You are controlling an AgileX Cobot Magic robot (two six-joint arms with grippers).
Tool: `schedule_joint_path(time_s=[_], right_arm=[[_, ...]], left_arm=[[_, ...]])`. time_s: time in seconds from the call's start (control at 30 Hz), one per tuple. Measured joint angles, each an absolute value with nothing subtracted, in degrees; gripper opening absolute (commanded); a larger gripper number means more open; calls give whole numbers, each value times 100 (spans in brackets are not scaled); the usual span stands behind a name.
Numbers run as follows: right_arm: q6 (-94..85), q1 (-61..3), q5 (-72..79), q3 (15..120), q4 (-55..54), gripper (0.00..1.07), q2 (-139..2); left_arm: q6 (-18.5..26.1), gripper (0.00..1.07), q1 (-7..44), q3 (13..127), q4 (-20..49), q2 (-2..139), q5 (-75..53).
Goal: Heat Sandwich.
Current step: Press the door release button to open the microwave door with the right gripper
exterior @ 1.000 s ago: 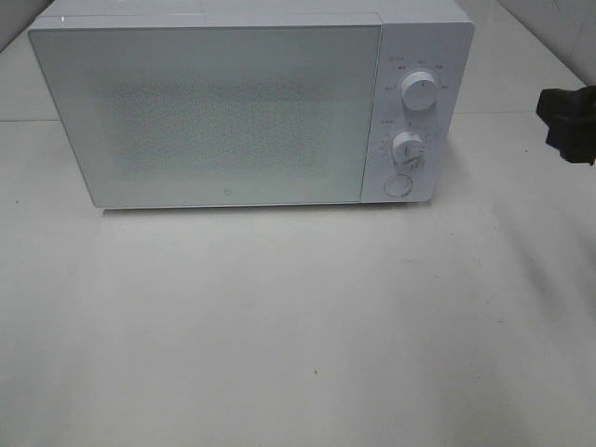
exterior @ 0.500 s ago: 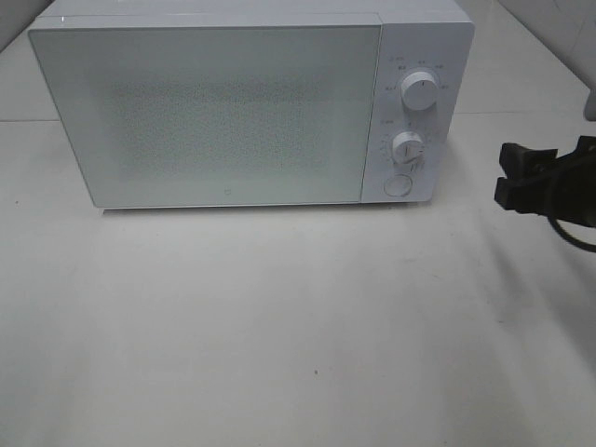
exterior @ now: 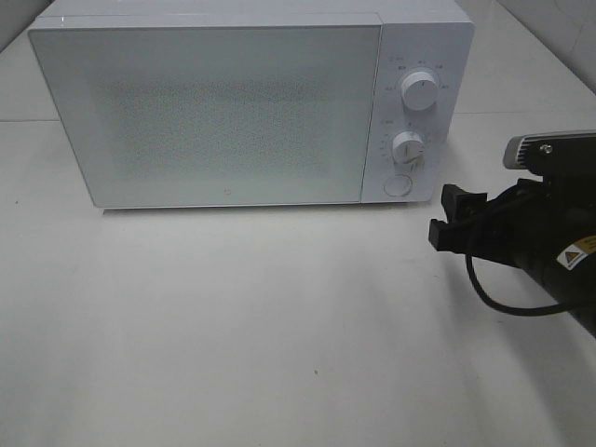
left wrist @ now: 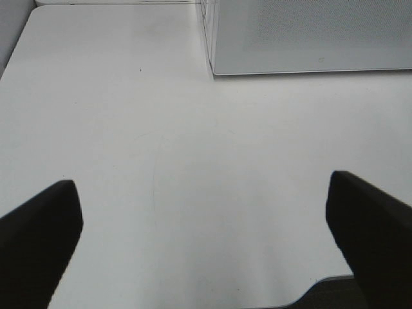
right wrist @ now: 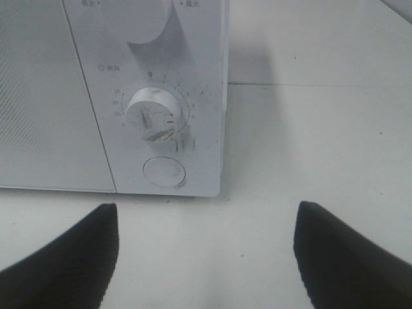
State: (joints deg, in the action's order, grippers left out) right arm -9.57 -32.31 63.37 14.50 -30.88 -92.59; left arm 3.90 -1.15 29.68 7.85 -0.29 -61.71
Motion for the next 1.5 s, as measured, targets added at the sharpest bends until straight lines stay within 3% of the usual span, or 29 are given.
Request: schedule_joint_path(time_s=[0.2, 0.63, 1.23, 1.5], right_arm=[[-974, -3839, 6406, 1599, -3592, 74, -9591], [-544, -4022, 6429, 1621, -3930, 74, -9643], [5604, -4022, 6429, 1621, -3856, 73, -9643], [7259, -4022, 6325, 1621, -3839, 60, -9660]], left_arm=[[390, 98, -115, 2968, 785, -29, -6171], [390, 98, -115, 2968, 785, -29, -6171], [390, 98, -115, 2968, 785, -29, -6171], [390, 98, -115, 2968, 785, -29, -6171]])
